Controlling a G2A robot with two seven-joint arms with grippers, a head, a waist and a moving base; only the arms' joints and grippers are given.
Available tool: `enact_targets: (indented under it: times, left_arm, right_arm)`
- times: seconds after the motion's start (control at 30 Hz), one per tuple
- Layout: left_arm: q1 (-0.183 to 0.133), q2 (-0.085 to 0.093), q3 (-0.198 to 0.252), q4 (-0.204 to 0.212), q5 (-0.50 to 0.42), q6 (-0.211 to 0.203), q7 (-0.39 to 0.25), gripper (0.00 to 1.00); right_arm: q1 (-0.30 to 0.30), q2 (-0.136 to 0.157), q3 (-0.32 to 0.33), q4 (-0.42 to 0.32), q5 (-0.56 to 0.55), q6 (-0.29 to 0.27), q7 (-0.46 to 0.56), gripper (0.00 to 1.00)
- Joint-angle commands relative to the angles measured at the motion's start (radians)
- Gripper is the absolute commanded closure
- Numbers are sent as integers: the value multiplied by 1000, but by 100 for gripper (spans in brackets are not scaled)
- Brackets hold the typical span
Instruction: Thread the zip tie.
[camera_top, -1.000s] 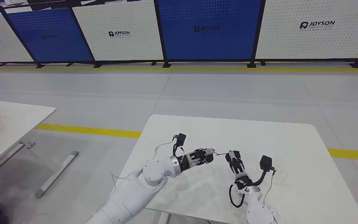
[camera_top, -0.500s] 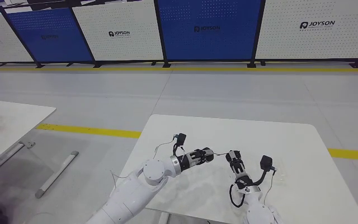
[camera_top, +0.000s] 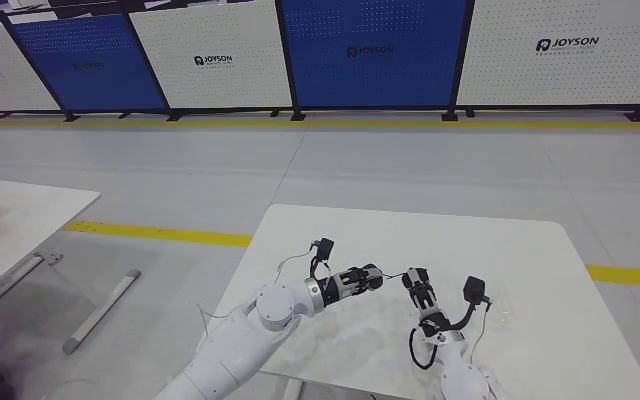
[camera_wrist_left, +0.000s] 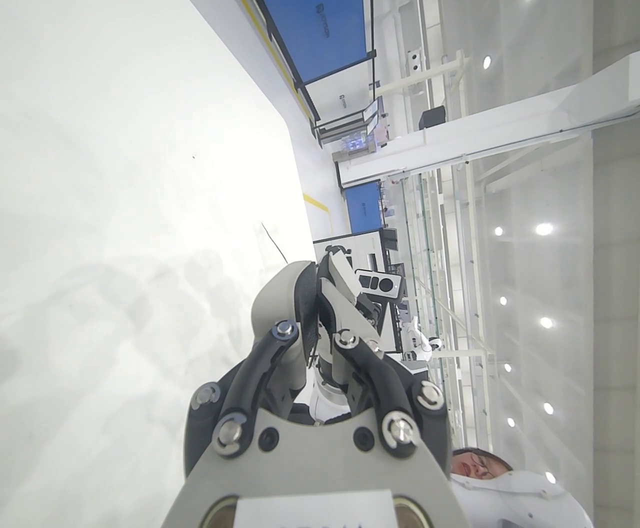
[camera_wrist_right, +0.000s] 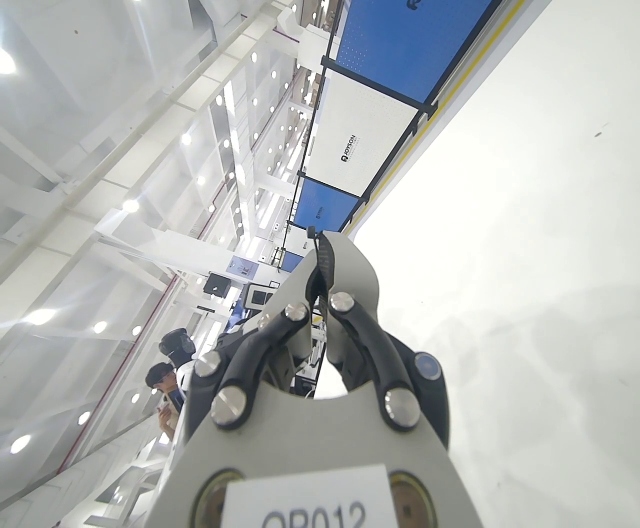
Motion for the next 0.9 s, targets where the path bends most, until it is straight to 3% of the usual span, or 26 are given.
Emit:
enact_targets:
  times: [0.0,0.17,0.23,0.47,0.67,0.87]
  left_arm:
    - [0,0,-1,1,-3,0,-2,100]
    - [0,0,-2,4,-4,1,-13,100]
    - [0,0,-2,3,-3,4,-22,89]
    - [1,0,-3,0,0,7,-27,87]
    - [-1,-1,-4,4,-4,9,-24,98]
    - [-2,-2,-4,5,-5,9,-20,88]
  right_arm:
    - [1,-1,0,2,1,0,0,100]
    - [5,-2,-1,7,-1,4,0,100]
    - [7,-3,-2,8,-1,6,0,100]
    - [9,-5,-2,11,-1,7,-1,100]
    - [9,-6,0,13,-2,6,-1,100]
    - [8,-6,2,11,-8,7,2,100]
